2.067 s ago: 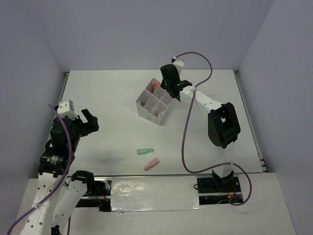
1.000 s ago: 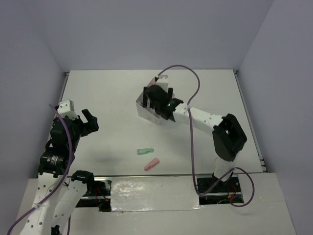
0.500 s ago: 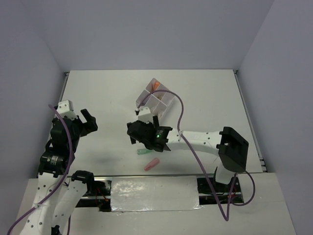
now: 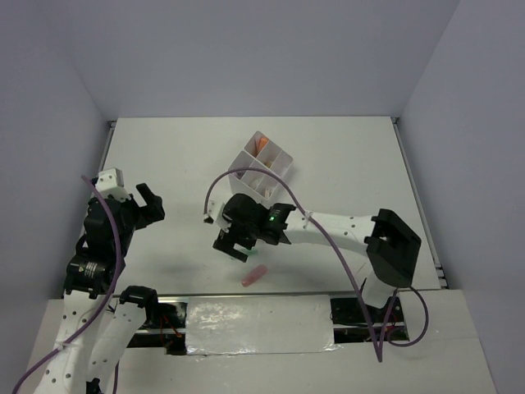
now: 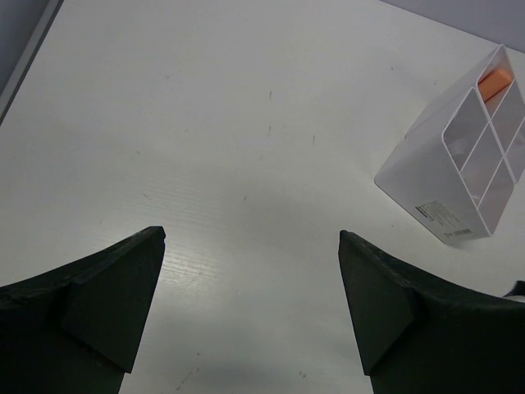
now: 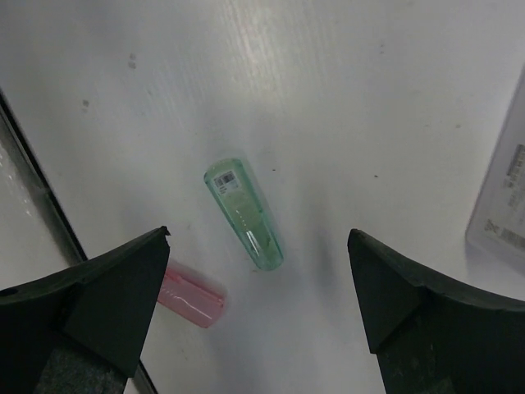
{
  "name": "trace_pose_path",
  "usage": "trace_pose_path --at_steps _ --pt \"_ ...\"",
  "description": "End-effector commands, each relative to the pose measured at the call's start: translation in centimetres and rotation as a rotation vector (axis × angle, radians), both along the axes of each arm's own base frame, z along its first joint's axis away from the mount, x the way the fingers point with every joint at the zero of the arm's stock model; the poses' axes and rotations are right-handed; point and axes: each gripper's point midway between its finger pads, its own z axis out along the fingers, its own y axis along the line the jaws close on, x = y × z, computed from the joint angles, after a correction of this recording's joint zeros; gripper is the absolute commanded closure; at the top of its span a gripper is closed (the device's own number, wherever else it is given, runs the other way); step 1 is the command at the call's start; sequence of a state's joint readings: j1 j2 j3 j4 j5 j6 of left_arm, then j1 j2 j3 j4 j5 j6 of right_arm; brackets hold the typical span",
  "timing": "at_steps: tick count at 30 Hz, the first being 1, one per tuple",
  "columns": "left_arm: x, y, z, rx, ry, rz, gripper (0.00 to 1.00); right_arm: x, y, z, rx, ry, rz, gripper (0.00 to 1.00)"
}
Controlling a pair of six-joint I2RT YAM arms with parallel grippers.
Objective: Sort the stationery into containers
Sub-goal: Pick up the pen from the center of the board.
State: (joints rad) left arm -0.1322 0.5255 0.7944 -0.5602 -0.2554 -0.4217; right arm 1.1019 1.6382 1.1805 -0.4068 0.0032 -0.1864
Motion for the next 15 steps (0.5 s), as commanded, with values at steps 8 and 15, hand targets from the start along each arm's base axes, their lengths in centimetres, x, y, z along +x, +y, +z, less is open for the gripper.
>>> trace_pose_path --at_steps 8,15 --pt "0.4 -0.3 1.0 -0.003 -0.045 -0.02 0.01 -2.0 0.5 -5.2 -0.146 0.133 0.179 0.1" --pt "0.4 -0.5 1.0 -0.004 -0.049 -0.029 0.01 -0.9 0.8 -7.4 -0.192 0.114 0.17 0.26"
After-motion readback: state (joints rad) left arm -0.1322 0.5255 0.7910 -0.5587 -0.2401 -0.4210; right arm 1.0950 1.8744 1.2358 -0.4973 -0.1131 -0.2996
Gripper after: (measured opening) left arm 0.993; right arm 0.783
